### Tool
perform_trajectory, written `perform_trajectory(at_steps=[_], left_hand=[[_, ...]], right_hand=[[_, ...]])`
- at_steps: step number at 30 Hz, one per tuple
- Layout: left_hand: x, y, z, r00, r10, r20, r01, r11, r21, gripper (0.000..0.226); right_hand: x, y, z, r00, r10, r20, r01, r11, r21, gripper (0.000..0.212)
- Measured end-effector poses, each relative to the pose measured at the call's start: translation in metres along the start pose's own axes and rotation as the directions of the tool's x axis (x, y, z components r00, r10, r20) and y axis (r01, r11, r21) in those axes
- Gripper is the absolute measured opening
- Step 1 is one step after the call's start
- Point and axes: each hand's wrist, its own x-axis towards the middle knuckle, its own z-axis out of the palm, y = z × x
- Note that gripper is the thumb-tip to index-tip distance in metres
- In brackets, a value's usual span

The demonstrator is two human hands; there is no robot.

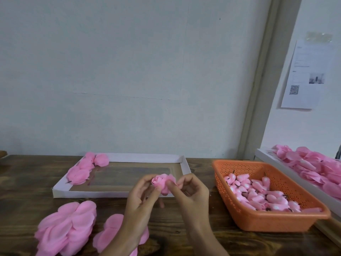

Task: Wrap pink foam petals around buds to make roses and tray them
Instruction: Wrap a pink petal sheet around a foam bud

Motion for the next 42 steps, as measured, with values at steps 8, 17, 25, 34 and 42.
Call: perform_trajectory(at_steps=[8, 17, 25, 34, 42], left_hand=[[0.002, 0.0, -0.002, 1.0, 0.004, -0.009, -0.004, 1.0, 0.001, 0.022], [0.0, 0.005, 0.0, 1.0, 0.03, 0.003, -0.03, 0.999, 0.044, 0.041], [-0.002, 0.002, -0.001, 0.999, 0.03, 0.038, -0.032, 0.997, 0.064, 0.02], [0.0, 0.001, -0.002, 1.0, 0.015, 0.011, -0.016, 0.999, 0.038, 0.023], [0.002, 0.003, -0.003, 1.0, -0.014, 0.015, 0.014, 0.999, 0.033, 0.024]], right_hand=[[-0.006, 0.002, 0.001, 0.973, -0.202, 0.113, 0.222, 0.952, -0.21, 0.02], [-0.006, 0.004, 0.001, 0.92, -0.39, 0.033, 0.374, 0.852, -0.367, 0.014], [-0.01, 0.008, 0.003, 0.93, -0.367, 0.024, 0.347, 0.856, -0.384, 0.019], [-0.005, 0.009, 0.0, 0.943, -0.32, 0.089, 0.331, 0.884, -0.329, 0.012], [-0.007, 0.005, 0.001, 0.909, -0.388, 0.149, 0.415, 0.82, -0.394, 0.013]])
